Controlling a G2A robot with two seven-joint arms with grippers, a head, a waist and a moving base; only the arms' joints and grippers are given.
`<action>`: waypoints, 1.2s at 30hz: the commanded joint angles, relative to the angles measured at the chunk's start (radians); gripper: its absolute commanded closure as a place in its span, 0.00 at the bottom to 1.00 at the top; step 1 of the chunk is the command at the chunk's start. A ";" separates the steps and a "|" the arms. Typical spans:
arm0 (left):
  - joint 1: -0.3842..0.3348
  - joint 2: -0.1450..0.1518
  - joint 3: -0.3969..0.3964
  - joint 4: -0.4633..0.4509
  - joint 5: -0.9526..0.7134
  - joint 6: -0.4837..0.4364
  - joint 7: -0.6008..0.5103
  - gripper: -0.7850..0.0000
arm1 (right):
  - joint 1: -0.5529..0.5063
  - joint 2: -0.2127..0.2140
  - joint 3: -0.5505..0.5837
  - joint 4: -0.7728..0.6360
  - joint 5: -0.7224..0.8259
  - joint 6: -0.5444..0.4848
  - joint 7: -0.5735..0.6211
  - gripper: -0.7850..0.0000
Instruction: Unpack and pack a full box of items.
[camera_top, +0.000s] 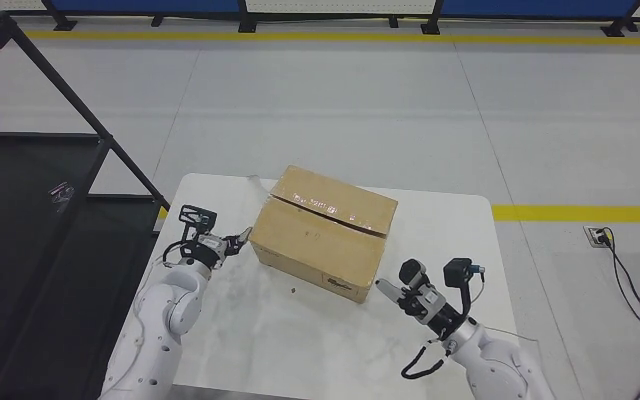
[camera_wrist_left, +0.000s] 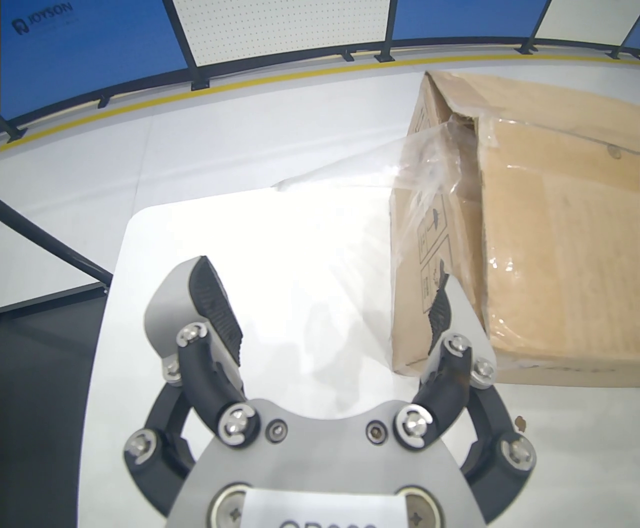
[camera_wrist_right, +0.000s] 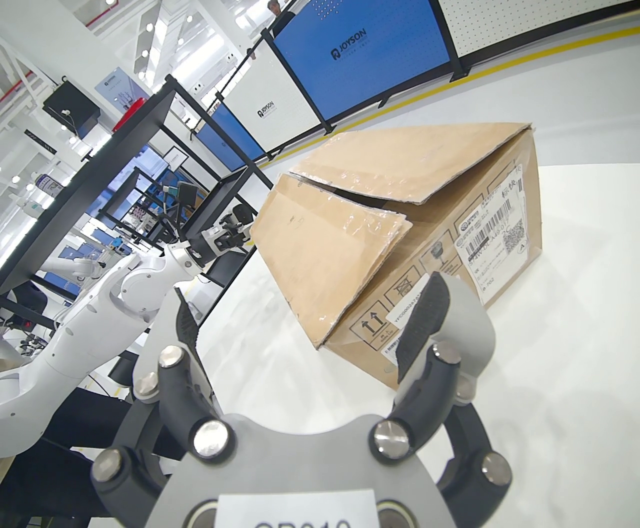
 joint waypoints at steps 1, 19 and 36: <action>0.005 0.001 0.001 -0.008 -0.001 -0.016 -0.003 0.00 | 0.002 0.000 -0.001 0.002 0.000 0.002 -0.002 0.00; 0.040 0.014 0.033 -0.083 0.046 -0.112 -0.046 0.00 | -0.002 0.003 0.001 0.008 0.018 0.005 -0.014 0.00; 0.069 0.023 0.044 -0.138 0.035 -0.158 -0.074 0.00 | 0.024 0.004 -0.011 0.032 0.035 0.006 -0.011 0.00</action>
